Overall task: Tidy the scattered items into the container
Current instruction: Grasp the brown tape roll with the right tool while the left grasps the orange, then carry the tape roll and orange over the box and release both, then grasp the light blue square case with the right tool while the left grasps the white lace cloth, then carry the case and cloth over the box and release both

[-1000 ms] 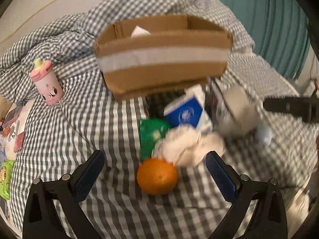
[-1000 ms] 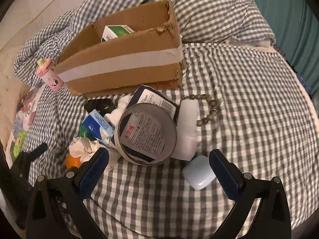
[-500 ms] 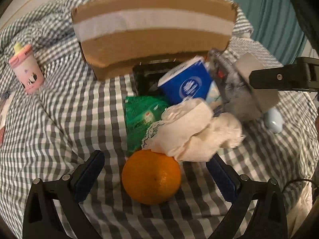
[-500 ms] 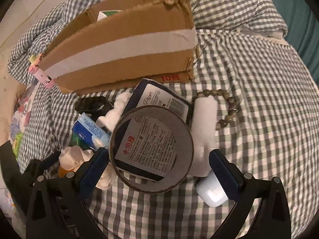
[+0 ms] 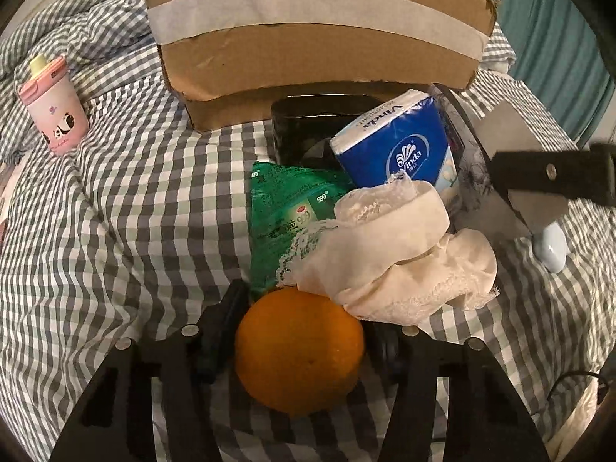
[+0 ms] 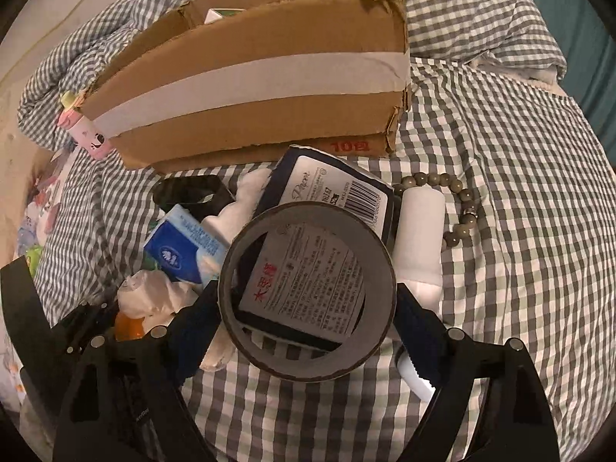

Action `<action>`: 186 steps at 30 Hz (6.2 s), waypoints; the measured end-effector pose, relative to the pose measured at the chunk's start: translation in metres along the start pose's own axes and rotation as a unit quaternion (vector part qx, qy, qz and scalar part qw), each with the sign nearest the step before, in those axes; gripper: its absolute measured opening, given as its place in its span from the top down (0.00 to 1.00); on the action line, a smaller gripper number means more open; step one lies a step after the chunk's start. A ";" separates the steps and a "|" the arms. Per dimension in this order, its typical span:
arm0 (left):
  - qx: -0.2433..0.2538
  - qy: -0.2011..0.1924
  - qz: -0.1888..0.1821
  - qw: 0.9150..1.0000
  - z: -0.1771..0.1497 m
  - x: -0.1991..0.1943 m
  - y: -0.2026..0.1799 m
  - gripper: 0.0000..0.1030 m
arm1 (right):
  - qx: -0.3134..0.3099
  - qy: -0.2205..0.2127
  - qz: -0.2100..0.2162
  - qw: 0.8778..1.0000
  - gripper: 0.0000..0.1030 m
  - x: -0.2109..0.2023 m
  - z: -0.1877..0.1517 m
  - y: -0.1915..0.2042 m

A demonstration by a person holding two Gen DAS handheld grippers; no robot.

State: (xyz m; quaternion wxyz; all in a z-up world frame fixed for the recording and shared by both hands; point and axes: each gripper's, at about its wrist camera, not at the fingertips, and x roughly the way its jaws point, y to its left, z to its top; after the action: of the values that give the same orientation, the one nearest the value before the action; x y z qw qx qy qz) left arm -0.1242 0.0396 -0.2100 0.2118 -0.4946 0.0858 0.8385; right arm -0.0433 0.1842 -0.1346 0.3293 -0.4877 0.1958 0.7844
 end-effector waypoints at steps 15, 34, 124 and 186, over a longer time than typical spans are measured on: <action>-0.004 0.002 0.001 1.000 -0.005 -0.016 0.002 0.44 | -0.003 -0.033 -0.013 0.999 0.17 -0.046 -0.010 0.008; -0.028 -0.116 0.011 0.993 0.072 -0.139 0.011 0.44 | -0.016 -0.149 -0.016 0.989 0.17 -0.153 0.024 0.024; 0.045 -0.034 0.016 0.998 -0.015 -0.013 -0.043 0.00 | 0.060 0.024 -0.060 0.996 0.00 0.006 -0.058 -0.070; -0.023 -0.127 0.030 0.991 0.199 -0.124 0.023 0.80 | -0.031 -0.127 -0.001 0.991 0.44 -0.116 0.138 0.027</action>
State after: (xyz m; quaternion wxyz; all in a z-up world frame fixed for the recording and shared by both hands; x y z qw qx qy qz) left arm -0.2405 0.0558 -0.0054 0.1845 -0.3866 0.0535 0.9020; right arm -0.1150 0.2139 0.0303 0.3369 -0.3940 0.1274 0.8456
